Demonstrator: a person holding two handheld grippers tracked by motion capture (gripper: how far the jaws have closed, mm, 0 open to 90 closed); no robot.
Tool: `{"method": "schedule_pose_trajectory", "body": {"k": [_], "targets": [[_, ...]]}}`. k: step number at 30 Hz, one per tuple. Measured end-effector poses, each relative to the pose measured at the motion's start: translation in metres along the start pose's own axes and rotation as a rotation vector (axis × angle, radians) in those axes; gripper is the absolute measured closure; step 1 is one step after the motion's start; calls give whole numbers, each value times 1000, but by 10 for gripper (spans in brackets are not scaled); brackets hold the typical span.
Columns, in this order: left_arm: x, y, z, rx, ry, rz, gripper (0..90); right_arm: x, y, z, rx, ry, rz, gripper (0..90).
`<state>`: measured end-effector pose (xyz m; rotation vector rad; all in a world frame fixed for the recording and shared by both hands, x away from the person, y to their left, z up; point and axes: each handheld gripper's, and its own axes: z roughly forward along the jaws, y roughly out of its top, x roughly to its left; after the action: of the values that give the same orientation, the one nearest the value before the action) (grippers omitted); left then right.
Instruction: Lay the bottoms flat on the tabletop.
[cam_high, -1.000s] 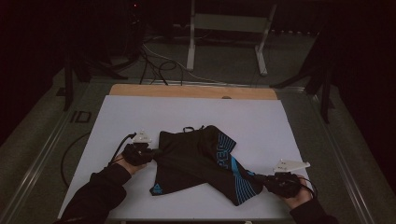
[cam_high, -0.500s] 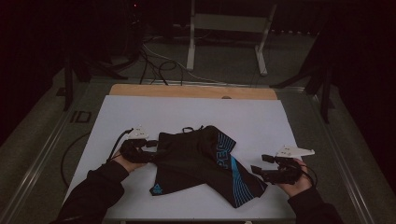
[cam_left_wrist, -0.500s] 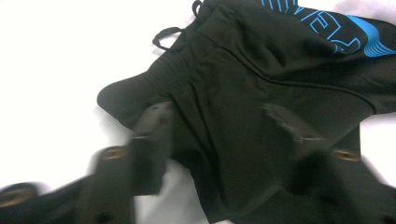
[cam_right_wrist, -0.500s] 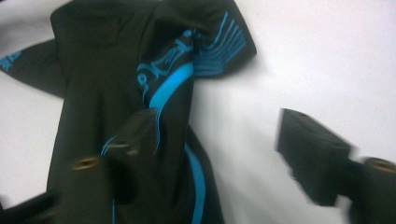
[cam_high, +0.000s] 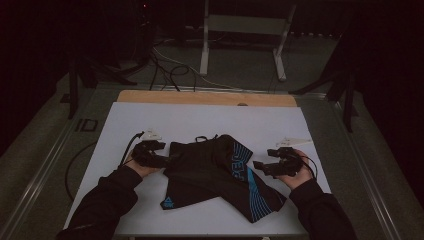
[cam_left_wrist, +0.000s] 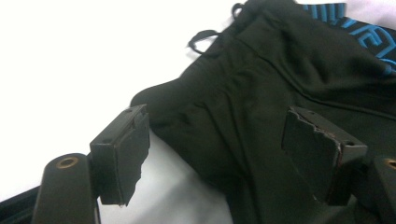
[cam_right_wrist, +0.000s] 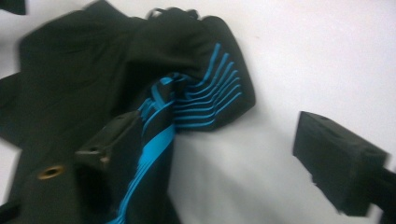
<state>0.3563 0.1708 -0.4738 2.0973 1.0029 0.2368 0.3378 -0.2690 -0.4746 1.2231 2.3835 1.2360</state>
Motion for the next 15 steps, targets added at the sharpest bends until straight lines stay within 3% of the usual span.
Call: {"method": "schedule_pose_trajectory", "body": {"k": [5,10,15], "targets": [[12,0,10,-2,34,-48,285,-8,5,20,13,-31,79,344],[25,-2,22,21,51,-91,334,-12,5,36,39,-43,94,377],[32,-6,34,45,38,-121,413,-11,4,50,71,-56,100,428]]}}
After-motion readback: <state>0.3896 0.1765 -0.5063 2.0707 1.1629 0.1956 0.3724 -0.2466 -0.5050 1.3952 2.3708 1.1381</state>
